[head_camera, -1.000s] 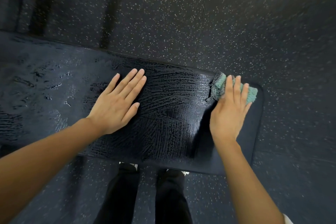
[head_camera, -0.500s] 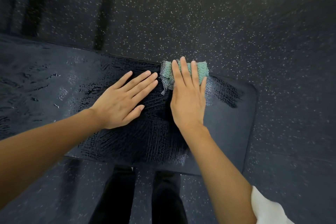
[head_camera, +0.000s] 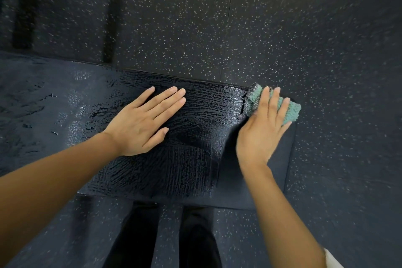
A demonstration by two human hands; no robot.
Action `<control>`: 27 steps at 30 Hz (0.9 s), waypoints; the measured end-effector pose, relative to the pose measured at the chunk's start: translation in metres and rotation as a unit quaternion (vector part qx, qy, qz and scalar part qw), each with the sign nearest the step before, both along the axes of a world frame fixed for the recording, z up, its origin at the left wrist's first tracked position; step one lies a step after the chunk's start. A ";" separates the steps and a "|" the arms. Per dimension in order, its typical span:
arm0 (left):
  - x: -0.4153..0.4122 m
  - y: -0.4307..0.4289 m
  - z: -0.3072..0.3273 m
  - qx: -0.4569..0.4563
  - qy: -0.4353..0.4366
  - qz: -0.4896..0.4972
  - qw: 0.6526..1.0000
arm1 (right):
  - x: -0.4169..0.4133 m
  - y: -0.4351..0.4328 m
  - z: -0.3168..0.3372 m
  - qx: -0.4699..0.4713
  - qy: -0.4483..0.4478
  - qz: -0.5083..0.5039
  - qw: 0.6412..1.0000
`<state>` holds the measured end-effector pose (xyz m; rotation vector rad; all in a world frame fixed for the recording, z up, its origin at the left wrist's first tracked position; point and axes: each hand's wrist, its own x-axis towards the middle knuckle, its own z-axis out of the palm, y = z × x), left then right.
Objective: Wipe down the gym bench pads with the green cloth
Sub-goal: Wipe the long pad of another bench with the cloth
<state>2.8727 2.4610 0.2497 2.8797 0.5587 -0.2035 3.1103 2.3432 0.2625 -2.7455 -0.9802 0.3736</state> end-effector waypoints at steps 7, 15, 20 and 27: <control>0.002 0.000 0.000 -0.002 0.009 0.006 1.000 | -0.043 0.030 0.002 0.018 0.023 0.077 0.997; 0.003 -0.001 0.002 -0.001 0.010 0.015 1.000 | -0.024 0.014 0.003 0.012 0.043 0.254 0.966; 0.004 -0.002 0.002 0.000 0.010 0.021 1.000 | 0.025 -0.009 0.005 -0.010 0.024 0.213 0.977; 0.004 -0.004 0.002 0.008 0.016 0.024 1.000 | 0.059 -0.035 0.002 -0.002 0.013 0.109 0.994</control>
